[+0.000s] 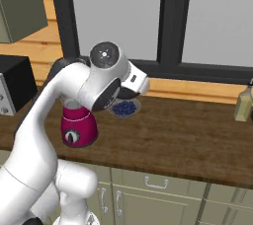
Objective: Close the lid blender by securely placing the lid on top.
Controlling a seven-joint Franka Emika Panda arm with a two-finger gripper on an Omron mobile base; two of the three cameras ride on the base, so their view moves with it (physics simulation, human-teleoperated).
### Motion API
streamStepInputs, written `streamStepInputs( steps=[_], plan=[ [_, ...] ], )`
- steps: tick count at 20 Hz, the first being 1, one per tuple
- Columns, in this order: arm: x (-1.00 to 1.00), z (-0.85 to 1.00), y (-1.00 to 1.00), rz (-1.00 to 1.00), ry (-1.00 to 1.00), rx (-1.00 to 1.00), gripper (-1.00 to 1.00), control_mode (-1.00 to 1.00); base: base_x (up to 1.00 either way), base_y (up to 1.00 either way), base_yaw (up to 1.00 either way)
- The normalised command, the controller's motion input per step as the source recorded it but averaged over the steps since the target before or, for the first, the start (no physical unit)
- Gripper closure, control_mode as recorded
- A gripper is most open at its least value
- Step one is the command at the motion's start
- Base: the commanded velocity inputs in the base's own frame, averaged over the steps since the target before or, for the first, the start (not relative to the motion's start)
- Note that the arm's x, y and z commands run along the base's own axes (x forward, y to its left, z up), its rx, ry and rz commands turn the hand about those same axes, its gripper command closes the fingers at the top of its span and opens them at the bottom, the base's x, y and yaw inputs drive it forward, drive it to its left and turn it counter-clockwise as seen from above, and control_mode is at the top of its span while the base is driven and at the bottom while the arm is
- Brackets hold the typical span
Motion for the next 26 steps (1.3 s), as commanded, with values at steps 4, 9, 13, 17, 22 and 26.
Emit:
streamStepInputs(
  steps=[4, 9, 13, 17, 22, 26],
  plan=[
    [-0.04, 0.61, 0.53, -0.05, 0.0, 0.0, 1.0, -1.0, 0.0, 0.0, 0.0],
    [-0.01, 0.5, 0.48, -0.09, 0.04, 0.0, 1.0, -1.0, 0.0, 0.0, 0.0],
    [0.0, 0.31, 0.41, -0.11, 0.13, 0.02, 1.0, -1.0, 0.0, 0.0, 0.0],
    [0.0, 0.14, 0.45, -0.08, 0.18, 0.03, 1.0, -1.0, 0.0, 0.0, 0.0],
    [0.0, 0.11, 0.5, -0.04, 0.17, 0.02, 1.0, -1.0, 0.0, 0.0, 0.0],
    [0.0, 0.07, 0.58, 0.0, 0.12, 0.01, 1.0, -1.0, 0.0, 0.0, 0.0]
  ],
)
